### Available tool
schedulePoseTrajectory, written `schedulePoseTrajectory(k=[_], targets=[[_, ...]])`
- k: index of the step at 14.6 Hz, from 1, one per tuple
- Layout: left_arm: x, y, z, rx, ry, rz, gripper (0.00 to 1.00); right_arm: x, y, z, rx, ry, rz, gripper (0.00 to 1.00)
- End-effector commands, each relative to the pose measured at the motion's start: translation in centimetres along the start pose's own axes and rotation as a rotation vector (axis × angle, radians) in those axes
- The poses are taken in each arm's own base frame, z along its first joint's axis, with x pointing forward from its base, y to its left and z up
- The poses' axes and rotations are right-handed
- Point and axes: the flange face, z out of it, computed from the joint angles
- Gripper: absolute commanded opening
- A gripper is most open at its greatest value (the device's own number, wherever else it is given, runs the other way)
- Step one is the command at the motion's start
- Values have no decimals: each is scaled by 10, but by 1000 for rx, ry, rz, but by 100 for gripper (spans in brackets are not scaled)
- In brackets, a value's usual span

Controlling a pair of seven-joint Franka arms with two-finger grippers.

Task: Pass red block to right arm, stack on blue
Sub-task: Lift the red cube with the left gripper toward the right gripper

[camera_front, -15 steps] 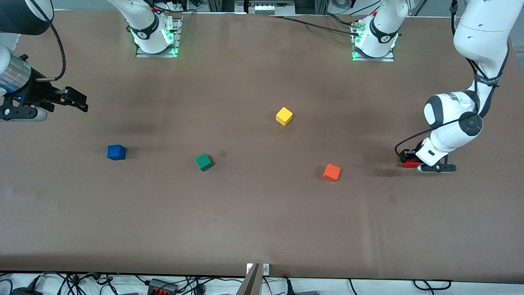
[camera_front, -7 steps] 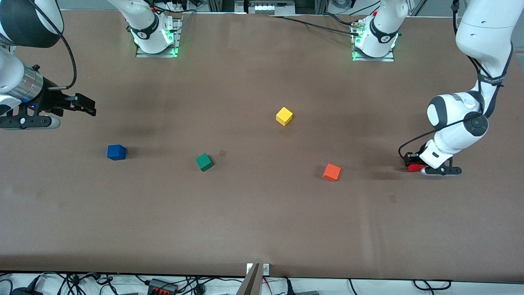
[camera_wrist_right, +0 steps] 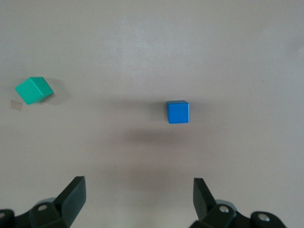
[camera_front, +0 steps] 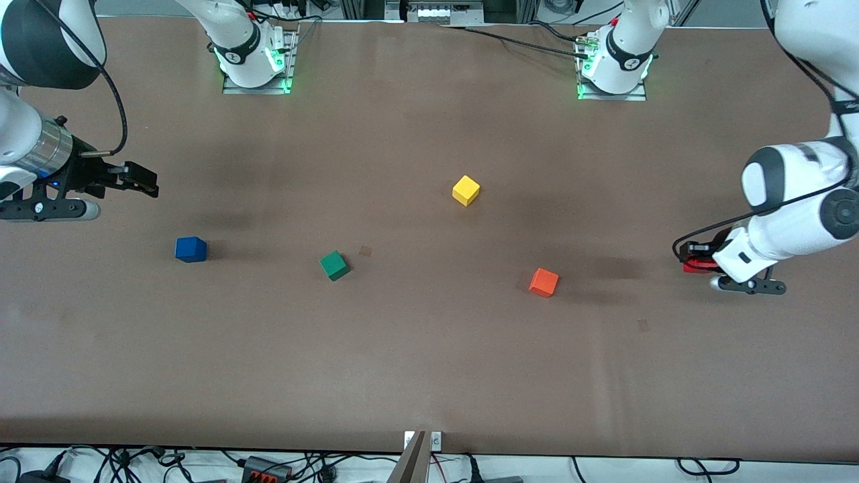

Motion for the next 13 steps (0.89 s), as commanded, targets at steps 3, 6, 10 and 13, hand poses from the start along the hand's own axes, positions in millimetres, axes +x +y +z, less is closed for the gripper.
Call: schedulePoseTrajectory(k=[3, 6, 10, 13], targets=[[6, 48, -86, -36, -130, 122, 11, 15, -13, 15, 13, -41, -26, 100], [-3, 73, -103, -68, -193, 183, 11, 15, -30, 11, 187, -37, -5, 100], [-19, 141, -137, -189, -177, 530, 11, 21, -71, 3, 420, -16, 18, 100], [-23, 179, -147, -416, -86, 750, 11, 44, -100, 33, 784, -86, 98, 100]])
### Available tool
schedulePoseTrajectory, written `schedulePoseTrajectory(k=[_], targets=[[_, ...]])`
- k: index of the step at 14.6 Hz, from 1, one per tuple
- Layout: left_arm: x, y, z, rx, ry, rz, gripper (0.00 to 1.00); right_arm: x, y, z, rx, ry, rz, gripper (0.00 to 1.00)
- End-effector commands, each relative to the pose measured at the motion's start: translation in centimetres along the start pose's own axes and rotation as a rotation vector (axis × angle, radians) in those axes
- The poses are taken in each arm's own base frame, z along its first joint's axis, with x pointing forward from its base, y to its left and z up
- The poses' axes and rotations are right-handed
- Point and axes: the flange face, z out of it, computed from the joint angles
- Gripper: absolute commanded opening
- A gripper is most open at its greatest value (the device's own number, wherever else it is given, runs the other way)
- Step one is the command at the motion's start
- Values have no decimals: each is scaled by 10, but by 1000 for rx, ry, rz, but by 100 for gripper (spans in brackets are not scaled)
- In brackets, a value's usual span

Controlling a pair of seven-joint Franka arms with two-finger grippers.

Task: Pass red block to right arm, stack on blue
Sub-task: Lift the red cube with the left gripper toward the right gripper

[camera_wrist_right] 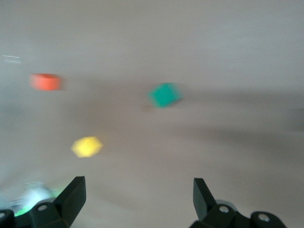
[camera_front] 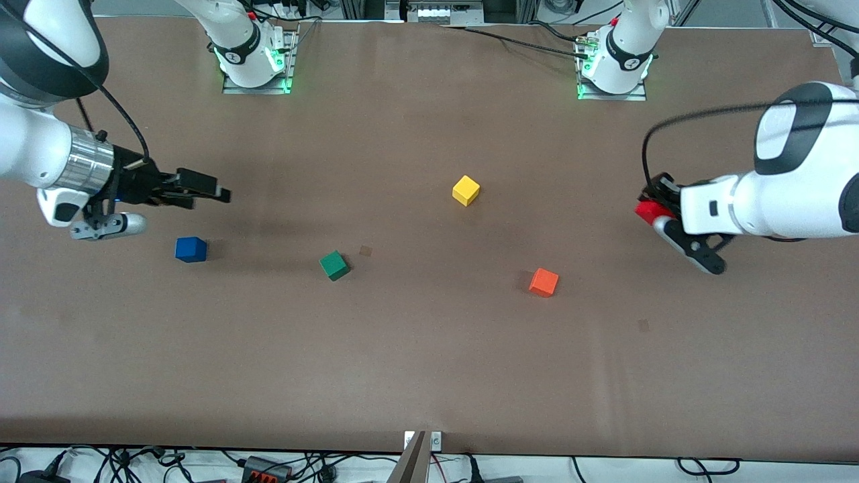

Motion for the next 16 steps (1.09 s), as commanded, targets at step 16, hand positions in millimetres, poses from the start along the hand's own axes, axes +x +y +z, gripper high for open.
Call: schedulePoseTrajectory(k=[16], targets=[[152, 183, 53, -266, 1217, 905, 11, 57, -1, 133, 936, -232, 56, 100]])
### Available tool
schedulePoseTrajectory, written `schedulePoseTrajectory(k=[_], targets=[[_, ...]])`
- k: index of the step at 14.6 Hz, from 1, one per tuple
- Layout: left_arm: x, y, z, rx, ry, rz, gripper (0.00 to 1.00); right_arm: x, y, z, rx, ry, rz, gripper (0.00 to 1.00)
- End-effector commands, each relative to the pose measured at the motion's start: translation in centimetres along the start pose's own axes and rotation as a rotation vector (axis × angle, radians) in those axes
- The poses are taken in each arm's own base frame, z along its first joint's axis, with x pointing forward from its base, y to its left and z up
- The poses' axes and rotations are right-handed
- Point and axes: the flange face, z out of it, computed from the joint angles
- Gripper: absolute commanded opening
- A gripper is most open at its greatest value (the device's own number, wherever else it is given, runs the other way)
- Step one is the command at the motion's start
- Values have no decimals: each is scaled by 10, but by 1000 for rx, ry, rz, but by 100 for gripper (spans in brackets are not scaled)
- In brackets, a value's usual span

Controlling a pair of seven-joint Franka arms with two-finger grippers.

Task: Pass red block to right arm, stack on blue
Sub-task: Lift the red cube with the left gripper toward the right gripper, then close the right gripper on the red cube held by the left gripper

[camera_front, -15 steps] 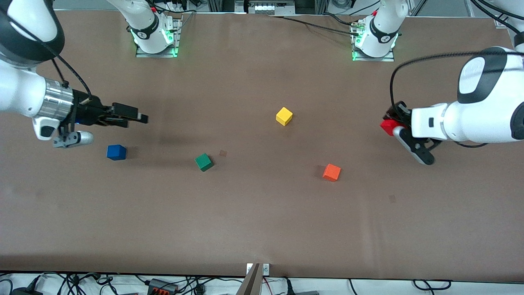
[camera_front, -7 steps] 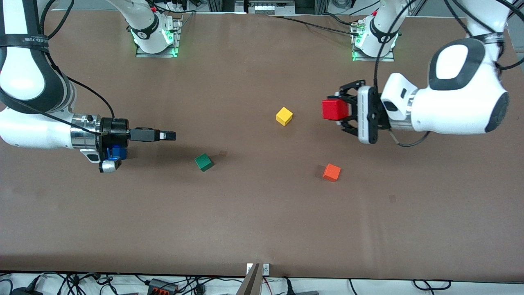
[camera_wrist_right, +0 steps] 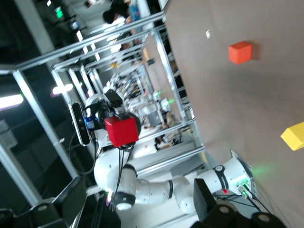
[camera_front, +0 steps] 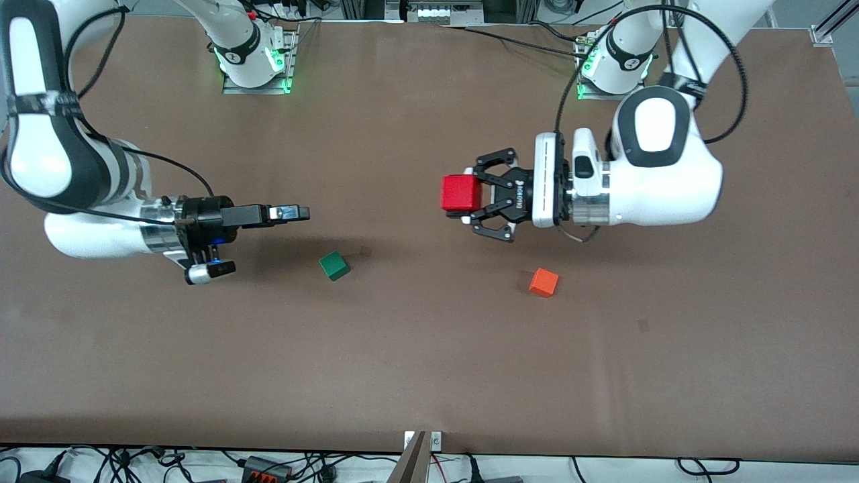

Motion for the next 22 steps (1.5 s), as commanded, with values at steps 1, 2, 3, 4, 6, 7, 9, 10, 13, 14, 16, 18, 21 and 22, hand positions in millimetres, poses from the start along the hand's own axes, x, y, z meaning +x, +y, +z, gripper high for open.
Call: schedulePoseTrajectory(k=[1, 2, 3, 4, 6, 7, 9, 10, 13, 14, 16, 18, 21, 22], targets=[[8, 15, 24, 90, 141, 45, 11, 7, 8, 2, 45, -24, -46, 100], [7, 20, 34, 112, 172, 44, 11, 7, 4, 6, 70, -25, -51, 100], [6, 24, 42, 122, 201, 43, 11, 7, -2, 21, 106, -27, -54, 100], [0, 22, 45, 124, 204, 44, 11, 5, -9, 37, 131, -36, -58, 100], [-18, 20, 60, 134, 202, 54, 11, 4, -19, 51, 154, -43, -65, 100], [-23, 22, 70, 157, 206, 56, 11, 5, -21, 56, 149, -37, -66, 100], [-29, 30, 90, 172, 243, 39, 11, 4, -22, 66, 136, -33, -66, 100], [-32, 29, 92, 174, 248, 47, 11, 3, -22, 75, 132, -40, -65, 100], [-43, 27, 100, 167, 247, 37, 11, 3, -21, 95, 109, -21, -62, 100], [-43, 28, 101, 165, 247, 36, 11, 3, -20, 97, 108, -23, -60, 100], [-43, 28, 100, 166, 246, 37, 11, 2, -18, 101, 104, -29, -59, 100], [-44, 27, 100, 167, 245, 35, 11, -1, -15, 114, 89, -48, -57, 100], [-44, 27, 100, 167, 245, 35, 11, -3, -10, 140, 56, -30, -49, 100], [-44, 27, 100, 167, 245, 35, 11, -3, -9, 144, 51, -22, -48, 100]])
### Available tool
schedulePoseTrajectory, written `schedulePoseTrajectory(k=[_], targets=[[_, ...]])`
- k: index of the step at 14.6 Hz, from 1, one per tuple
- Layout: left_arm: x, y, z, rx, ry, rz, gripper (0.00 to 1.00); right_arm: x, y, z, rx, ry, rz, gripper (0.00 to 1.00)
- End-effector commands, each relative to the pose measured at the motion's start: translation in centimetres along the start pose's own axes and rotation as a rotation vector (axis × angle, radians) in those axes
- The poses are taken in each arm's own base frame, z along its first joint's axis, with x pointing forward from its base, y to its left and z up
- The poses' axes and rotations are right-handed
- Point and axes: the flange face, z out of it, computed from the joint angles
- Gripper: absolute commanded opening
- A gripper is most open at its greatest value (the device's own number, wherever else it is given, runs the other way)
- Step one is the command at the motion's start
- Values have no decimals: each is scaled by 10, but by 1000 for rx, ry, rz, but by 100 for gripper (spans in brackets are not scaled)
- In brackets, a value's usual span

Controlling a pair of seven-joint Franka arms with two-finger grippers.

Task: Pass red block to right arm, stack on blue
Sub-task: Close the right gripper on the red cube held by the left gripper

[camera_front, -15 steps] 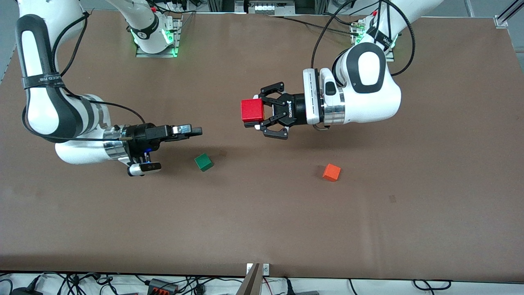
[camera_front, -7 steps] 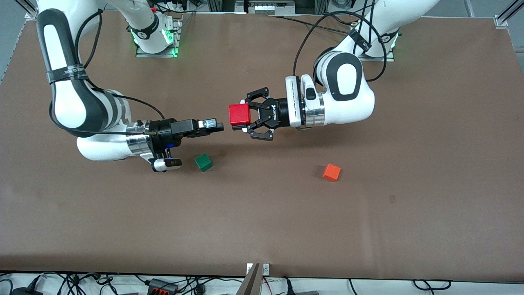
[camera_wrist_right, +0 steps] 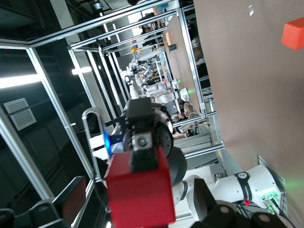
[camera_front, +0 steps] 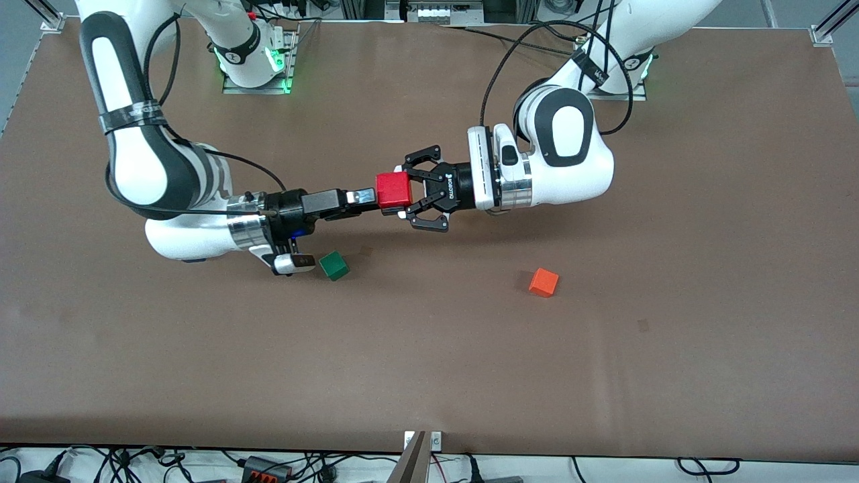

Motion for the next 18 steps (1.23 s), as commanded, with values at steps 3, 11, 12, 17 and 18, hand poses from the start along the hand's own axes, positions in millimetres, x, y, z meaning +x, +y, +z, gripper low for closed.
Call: schedulePoseTrajectory(k=[3, 11, 12, 17, 18], targets=[[5, -1, 3, 27, 25, 32, 11, -2, 3, 21, -22, 18, 8, 100], [6, -2, 2, 28, 26, 33, 11, -4, -3, 18, -10, 17, 49, 85], [7, -2, 2, 28, 26, 34, 11, -4, -4, 18, -8, 16, 48, 81], [9, -3, 0, 32, 28, 35, 11, -6, -10, 15, 0, 6, 16, 5], [9, -3, 0, 32, 28, 35, 13, -6, -12, 15, 1, 4, 13, 0]])
